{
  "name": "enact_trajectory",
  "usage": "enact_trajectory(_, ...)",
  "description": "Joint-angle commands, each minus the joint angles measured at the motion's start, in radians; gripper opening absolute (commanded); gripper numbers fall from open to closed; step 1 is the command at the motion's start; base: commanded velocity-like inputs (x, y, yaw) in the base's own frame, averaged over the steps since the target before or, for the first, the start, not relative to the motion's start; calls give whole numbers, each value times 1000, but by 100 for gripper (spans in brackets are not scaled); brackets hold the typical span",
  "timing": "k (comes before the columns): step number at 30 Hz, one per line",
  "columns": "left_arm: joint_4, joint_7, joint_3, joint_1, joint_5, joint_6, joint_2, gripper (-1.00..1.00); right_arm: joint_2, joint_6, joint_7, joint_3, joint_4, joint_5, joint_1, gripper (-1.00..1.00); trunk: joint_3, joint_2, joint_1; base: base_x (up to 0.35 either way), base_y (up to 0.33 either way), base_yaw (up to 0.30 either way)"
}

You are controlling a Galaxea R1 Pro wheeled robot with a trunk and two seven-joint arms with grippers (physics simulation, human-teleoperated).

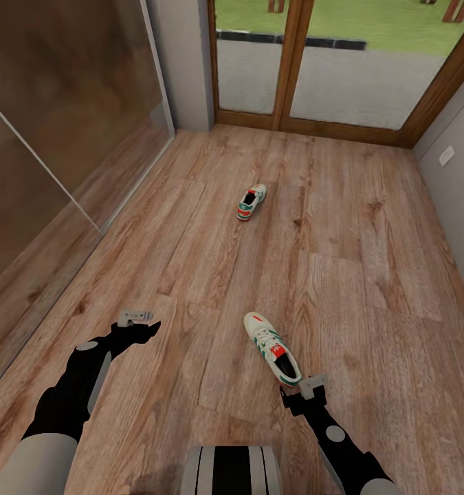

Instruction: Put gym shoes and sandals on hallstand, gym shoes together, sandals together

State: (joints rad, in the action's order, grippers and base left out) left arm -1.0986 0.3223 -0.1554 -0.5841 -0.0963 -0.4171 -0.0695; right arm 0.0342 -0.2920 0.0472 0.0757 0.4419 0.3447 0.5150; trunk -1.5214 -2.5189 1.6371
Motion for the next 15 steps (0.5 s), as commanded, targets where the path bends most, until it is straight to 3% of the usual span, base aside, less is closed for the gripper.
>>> enact_trajectory(1, -1, 9, -3, 0, -10, -3, 0, 100, 1, -4, 5, 8, 0, 7, 0, 100, -1, 0, 0, 0, 0, 0)
enact_trajectory(10, -2, 9, -3, 0, -10, -3, 0, 100, 1, -4, 5, 9, 0, 7, 0, 100, -1, 0, 0, 0, 0, 0)
enact_trajectory(15, -2, 9, -3, 0, -10, -3, 0, 100, 1, -4, 5, 11, 0, 7, 0, 100, -21, -1, 2, 0, 0, 0)
